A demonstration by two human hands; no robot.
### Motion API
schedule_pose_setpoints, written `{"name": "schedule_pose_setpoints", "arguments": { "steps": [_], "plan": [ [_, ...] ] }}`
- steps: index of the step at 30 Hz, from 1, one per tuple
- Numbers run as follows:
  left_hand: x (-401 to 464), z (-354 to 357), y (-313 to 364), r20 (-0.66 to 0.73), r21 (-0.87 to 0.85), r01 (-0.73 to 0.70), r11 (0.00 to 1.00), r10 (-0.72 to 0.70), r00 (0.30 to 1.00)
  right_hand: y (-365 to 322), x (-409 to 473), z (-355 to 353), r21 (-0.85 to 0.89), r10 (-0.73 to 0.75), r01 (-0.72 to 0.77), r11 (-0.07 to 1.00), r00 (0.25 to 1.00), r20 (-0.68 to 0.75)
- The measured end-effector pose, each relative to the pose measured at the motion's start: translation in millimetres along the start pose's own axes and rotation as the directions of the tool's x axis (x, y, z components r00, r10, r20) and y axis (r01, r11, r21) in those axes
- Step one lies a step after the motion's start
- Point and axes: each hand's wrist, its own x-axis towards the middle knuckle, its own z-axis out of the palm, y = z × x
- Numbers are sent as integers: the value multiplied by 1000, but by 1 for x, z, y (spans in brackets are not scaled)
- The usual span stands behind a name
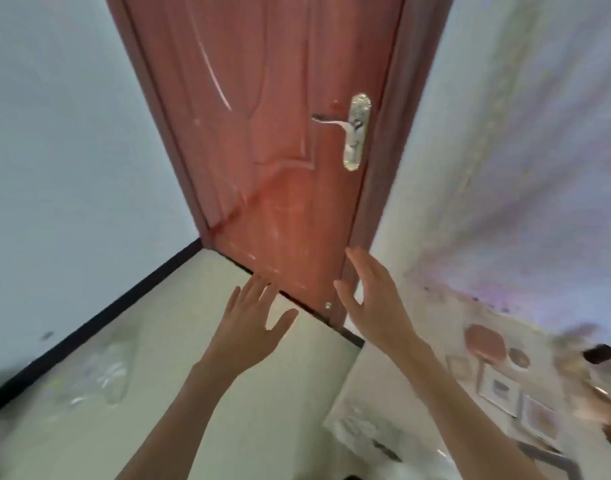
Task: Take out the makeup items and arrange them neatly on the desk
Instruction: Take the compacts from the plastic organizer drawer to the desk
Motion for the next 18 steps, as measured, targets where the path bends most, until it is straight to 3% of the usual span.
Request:
{"name": "schedule_pose_setpoints", "arguments": {
  "steps": [3,6,12,18],
  "plan": [
    [-53,-47,-68,-116,26,256,966,-252,961,-77,28,57,67,-230,223,973,964,131],
    [-121,-85,-112,-280,-12,483,876,-466,839,-152,37,113,153,-428,401,903,871,243],
    [-265,-118,-164,-445,-124,821,558,-770,456,-288,14,223,372,-726,628,683,533,434],
    [-355,-137,-208,-503,-297,924,239,-862,61,-396,-33,318,571,-856,676,466,183,483]
  ]
}}
